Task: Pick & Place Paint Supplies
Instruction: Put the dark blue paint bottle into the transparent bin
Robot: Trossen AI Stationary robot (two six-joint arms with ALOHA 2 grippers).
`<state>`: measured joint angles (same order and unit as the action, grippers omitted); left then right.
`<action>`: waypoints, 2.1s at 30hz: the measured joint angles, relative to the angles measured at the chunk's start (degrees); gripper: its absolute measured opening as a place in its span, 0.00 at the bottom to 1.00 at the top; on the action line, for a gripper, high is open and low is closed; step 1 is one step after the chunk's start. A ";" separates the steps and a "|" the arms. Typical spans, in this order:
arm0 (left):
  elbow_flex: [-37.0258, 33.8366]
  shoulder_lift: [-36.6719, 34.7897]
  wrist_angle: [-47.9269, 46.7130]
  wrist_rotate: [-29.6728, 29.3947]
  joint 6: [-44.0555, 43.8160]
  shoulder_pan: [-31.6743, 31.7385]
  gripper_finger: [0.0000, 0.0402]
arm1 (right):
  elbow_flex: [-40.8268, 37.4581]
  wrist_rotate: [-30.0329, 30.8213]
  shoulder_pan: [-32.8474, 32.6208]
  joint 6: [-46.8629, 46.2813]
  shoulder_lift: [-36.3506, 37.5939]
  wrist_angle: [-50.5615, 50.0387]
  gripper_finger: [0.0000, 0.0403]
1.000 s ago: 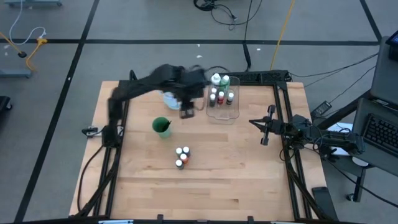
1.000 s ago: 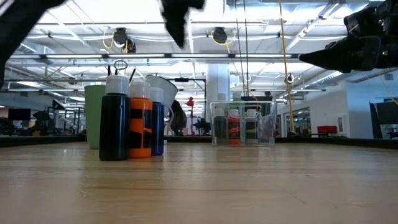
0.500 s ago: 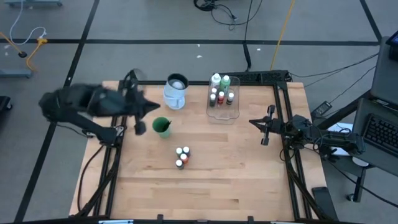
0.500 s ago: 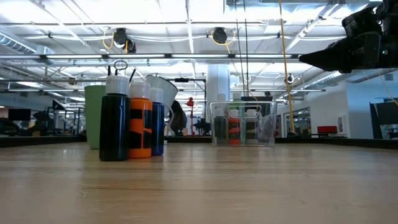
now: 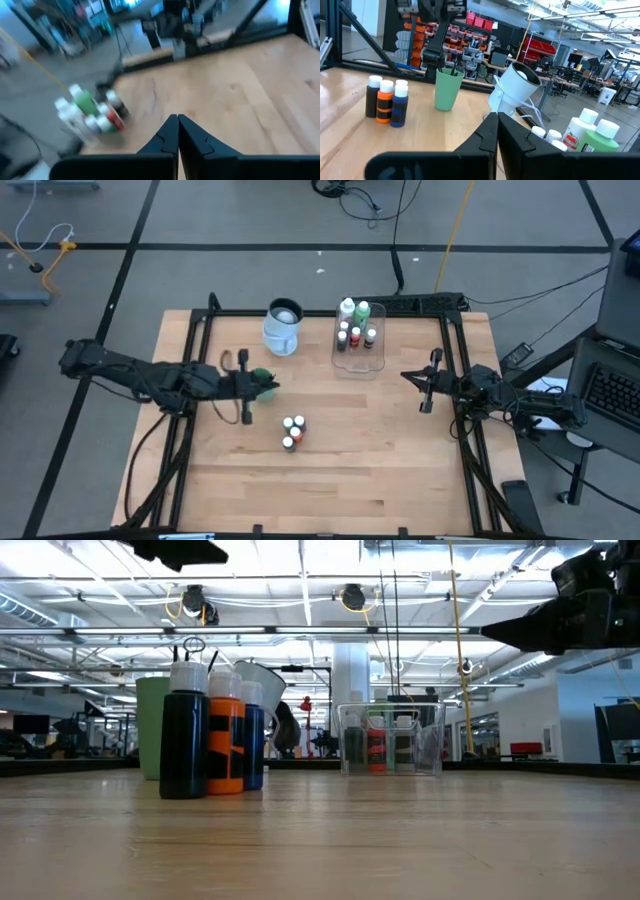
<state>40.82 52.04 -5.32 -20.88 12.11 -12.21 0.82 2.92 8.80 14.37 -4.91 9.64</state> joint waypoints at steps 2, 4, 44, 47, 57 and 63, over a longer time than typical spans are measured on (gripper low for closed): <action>-3.85 -2.86 5.24 0.08 3.77 0.60 0.01 | 0.00 -0.02 0.00 0.00 0.02 0.45 0.01; -7.32 -6.31 6.59 0.98 4.28 3.09 0.01 | 0.00 -0.02 0.00 0.00 0.00 0.30 0.01; -36.64 -17.63 40.19 10.66 3.58 14.86 0.05 | 66.63 -16.41 -4.77 -1.04 -83.57 -14.56 0.01; -36.64 -17.63 40.14 10.33 3.71 14.86 0.05 | 73.83 -16.73 -4.08 0.25 -88.22 -18.02 0.02; -36.61 -17.61 38.51 10.36 4.29 14.86 0.05 | 83.33 -16.79 -5.84 11.12 -98.81 -24.27 0.29; -36.59 -17.55 38.06 10.36 4.27 14.86 0.05 | 83.32 -16.89 -9.65 12.39 -102.57 -19.99 0.50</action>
<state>4.23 34.49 32.74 -10.52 16.38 2.66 84.14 -13.98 -0.86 26.76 -107.48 -10.36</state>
